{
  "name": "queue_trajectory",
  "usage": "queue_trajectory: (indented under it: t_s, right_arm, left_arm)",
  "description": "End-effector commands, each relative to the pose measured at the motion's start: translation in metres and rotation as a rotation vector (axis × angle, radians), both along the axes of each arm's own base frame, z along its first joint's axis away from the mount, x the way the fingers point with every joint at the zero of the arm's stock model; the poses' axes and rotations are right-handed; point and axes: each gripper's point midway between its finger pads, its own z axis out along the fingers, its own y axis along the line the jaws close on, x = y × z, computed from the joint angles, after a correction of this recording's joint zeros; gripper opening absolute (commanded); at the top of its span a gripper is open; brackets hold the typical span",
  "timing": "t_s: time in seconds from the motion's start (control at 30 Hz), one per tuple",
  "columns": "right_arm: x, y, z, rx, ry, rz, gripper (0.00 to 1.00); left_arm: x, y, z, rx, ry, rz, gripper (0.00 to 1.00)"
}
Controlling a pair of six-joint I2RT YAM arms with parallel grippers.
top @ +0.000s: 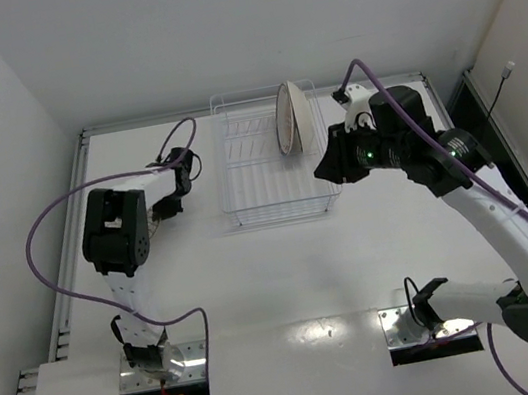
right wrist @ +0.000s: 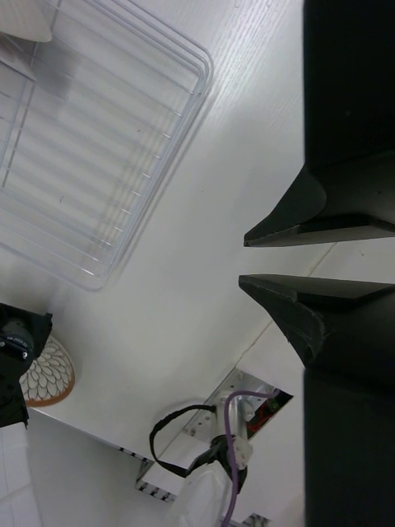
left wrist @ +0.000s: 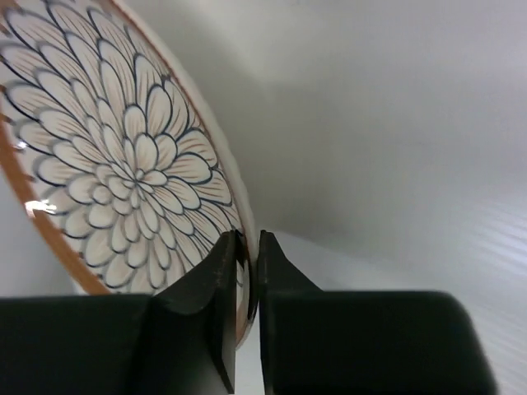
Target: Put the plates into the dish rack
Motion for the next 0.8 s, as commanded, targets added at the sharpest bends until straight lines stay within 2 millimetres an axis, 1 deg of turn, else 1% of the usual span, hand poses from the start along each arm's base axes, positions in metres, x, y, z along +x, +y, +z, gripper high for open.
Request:
queue_trajectory:
  t_s: [0.0,0.07,0.2,0.23,0.27,0.33,0.37,0.4,0.43,0.47,0.5,0.53,0.57,0.6,0.63,0.67,0.7,0.73,0.77]
  right_arm:
    - [-0.005,-0.002,0.012,-0.005,-0.020,0.005,0.17]
    - [-0.007,-0.005,0.015,-0.008,-0.027,-0.003,0.17]
    - [-0.015,-0.011,0.016,-0.011,-0.030,-0.011,0.17]
    - [-0.015,-0.011,0.012,-0.016,-0.021,-0.011,0.17]
    - [-0.018,-0.012,0.011,-0.010,-0.017,-0.016,0.17]
    - [-0.019,-0.015,0.009,-0.016,-0.017,-0.025,0.17]
    - [-0.021,-0.016,0.012,-0.011,-0.026,-0.025,0.17]
    - [-0.019,-0.017,0.006,-0.024,-0.017,-0.035,0.17]
    - [-0.022,-0.019,0.004,-0.025,-0.016,-0.035,0.17]
    - [-0.023,-0.020,0.006,-0.020,-0.024,-0.035,0.17]
    - [-0.024,-0.020,0.002,-0.025,-0.014,-0.035,0.17]
    - [-0.024,-0.020,-0.003,-0.031,-0.004,-0.035,0.17]
    - [-0.026,-0.021,0.000,-0.026,-0.013,-0.035,0.16]
    - [-0.026,-0.021,-0.005,-0.032,-0.002,-0.035,0.16]
    - [-0.027,-0.022,-0.003,-0.025,-0.014,-0.035,0.16]
    - [-0.027,-0.022,-0.003,-0.025,-0.014,-0.035,0.16]
    - [-0.028,-0.022,-0.001,-0.021,-0.022,-0.035,0.16]
    - [-0.030,-0.023,0.002,-0.016,-0.030,-0.035,0.16]
    - [-0.029,-0.024,0.001,-0.021,-0.033,-0.043,0.16]
  left_arm:
    - [-0.025,-0.007,-0.042,-0.090,0.110,0.061,0.00]
    - [-0.022,-0.006,-0.039,-0.083,0.099,0.062,0.00]
    - [-0.015,-0.010,-0.022,-0.110,0.045,0.064,0.00]
    - [-0.011,-0.011,-0.006,-0.119,0.002,0.062,0.00]
    - [-0.008,-0.011,0.003,-0.125,-0.022,0.060,0.00]
    - [-0.001,-0.017,0.028,-0.169,-0.082,0.070,0.00]
    - [0.008,-0.022,0.056,-0.203,-0.151,0.058,0.00]
    - [0.011,-0.027,0.070,-0.239,-0.187,0.067,0.00]
    - [0.018,-0.037,0.104,-0.273,-0.252,0.041,0.00]
    - [0.014,-0.036,0.103,-0.274,-0.238,0.053,0.00]
    - [0.025,-0.047,0.142,-0.293,-0.331,0.031,0.00]
    - [0.029,-0.051,0.162,-0.299,-0.375,0.032,0.00]
    - [0.027,-0.049,0.175,-0.273,-0.380,0.036,0.00]
    - [0.038,-0.052,0.210,-0.300,-0.459,0.038,0.00]
    - [0.040,-0.053,0.228,-0.315,-0.492,0.045,0.00]
    - [0.041,-0.060,0.241,-0.353,-0.501,0.026,0.00]
    - [0.045,-0.066,0.275,-0.407,-0.584,0.011,0.00]
    - [0.044,-0.073,0.300,-0.467,-0.647,-0.008,0.00]
    - [0.049,-0.090,0.323,-0.583,-0.703,-0.070,0.00]
